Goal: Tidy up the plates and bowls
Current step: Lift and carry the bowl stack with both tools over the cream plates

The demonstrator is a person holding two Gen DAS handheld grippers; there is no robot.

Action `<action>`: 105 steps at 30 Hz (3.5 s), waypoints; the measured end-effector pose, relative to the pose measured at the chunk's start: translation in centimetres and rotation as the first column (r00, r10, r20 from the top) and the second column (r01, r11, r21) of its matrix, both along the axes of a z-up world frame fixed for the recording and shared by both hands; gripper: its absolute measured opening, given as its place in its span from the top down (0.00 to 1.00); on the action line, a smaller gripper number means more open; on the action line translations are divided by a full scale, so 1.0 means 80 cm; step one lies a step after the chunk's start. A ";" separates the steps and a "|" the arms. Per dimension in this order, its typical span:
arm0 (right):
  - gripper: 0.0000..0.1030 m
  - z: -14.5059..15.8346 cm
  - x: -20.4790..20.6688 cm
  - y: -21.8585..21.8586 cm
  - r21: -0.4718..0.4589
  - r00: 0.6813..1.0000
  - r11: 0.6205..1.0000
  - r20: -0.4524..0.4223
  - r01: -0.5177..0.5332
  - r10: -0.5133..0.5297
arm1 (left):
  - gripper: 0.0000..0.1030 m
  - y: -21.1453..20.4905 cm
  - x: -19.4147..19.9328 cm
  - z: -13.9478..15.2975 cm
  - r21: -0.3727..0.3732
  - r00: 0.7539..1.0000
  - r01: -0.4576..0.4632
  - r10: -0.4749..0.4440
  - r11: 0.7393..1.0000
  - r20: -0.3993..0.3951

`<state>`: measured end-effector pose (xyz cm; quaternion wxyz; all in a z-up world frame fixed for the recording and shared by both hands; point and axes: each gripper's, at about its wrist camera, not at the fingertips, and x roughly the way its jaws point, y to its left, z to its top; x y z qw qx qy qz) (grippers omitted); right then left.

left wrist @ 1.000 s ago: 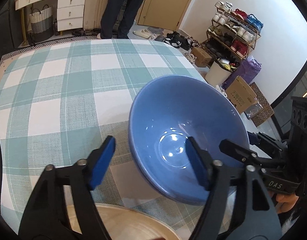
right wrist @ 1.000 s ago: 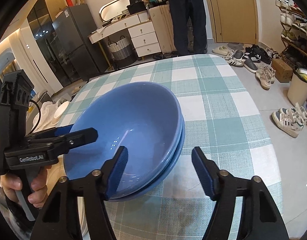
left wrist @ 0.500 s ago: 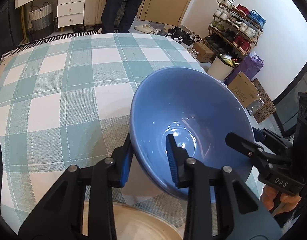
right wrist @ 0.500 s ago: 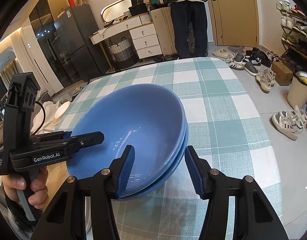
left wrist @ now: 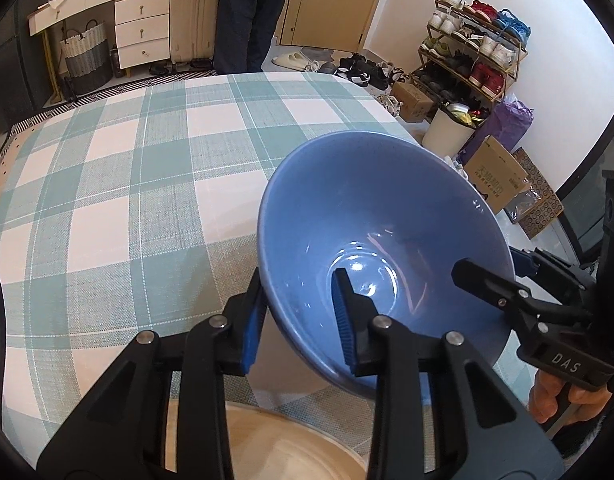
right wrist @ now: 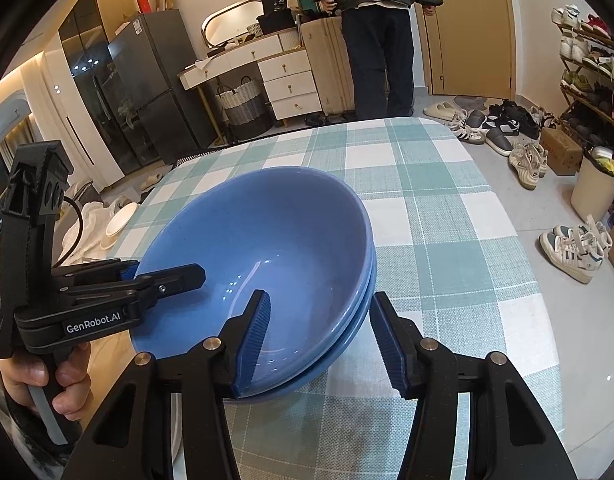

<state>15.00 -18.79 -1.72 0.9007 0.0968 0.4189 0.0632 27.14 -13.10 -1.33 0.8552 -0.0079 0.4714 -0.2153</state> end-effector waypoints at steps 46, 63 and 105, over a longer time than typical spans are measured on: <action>0.48 0.107 -0.116 0.064 -0.053 0.983 0.998 0.179 -0.038 0.047 | 0.72 0.068 -0.177 0.132 -0.017 0.982 -0.040 0.043 0.999 0.183; 0.48 0.120 -0.148 0.113 -0.031 0.971 0.994 0.213 -0.102 0.106 | 0.72 0.121 -0.253 0.156 0.008 0.973 -0.110 0.106 0.994 0.205; 0.48 0.030 -0.109 0.200 -0.011 0.964 0.971 0.118 -0.238 0.238 | 0.72 0.219 -0.253 0.055 0.080 0.963 -0.249 0.239 0.965 0.123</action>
